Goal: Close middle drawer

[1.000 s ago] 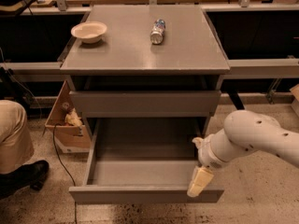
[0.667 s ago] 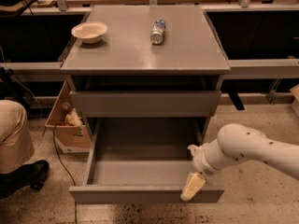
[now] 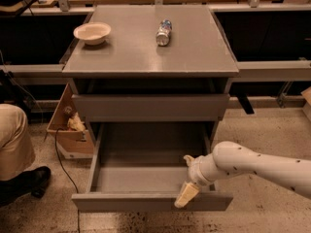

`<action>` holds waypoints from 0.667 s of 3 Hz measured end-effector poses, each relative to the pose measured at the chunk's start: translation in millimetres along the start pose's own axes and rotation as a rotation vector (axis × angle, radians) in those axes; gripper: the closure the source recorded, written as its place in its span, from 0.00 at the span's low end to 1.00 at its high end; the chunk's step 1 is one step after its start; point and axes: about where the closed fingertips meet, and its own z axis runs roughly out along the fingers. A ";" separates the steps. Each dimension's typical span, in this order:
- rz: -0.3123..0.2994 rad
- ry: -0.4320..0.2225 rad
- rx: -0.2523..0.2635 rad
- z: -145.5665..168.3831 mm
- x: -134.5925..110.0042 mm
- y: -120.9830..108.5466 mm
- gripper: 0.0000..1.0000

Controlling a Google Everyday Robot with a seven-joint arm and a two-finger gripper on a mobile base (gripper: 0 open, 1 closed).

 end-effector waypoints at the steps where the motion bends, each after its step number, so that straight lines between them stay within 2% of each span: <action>1: -0.002 -0.050 0.000 32.3 -2.8 -7.5 0.00; 2: -0.005 -0.083 -0.002 53.5 -3.6 -10.3 0.00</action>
Offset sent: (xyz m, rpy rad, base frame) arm 0.0291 0.0383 -0.0612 0.1152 -0.0418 0.0076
